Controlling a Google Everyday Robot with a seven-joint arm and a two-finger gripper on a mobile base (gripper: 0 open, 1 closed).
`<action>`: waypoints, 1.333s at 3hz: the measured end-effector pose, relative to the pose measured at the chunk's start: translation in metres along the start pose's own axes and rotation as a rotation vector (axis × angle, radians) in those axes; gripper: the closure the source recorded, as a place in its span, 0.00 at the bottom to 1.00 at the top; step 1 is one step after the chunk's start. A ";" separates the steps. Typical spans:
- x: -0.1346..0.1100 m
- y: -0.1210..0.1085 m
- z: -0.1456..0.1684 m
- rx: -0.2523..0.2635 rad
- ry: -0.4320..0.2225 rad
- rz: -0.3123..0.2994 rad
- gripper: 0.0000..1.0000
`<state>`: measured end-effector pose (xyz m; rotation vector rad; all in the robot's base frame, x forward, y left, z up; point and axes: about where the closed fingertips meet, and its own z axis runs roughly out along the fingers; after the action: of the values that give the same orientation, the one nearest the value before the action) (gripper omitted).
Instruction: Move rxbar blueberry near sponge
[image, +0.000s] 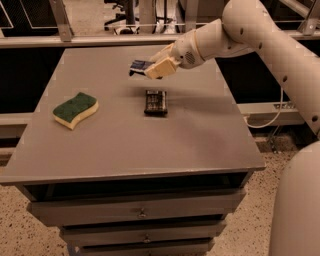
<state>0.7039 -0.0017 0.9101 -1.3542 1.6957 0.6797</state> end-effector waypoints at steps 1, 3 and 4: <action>-0.009 0.035 0.000 -0.069 0.009 -0.046 1.00; -0.016 0.086 0.042 -0.161 0.035 -0.087 1.00; 0.002 0.091 0.071 -0.163 0.052 -0.062 0.97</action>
Offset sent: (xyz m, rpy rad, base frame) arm -0.0850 0.0662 -0.0028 -0.0664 0.0099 0.2152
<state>0.6359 0.0796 0.8647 -1.5434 1.6612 0.7664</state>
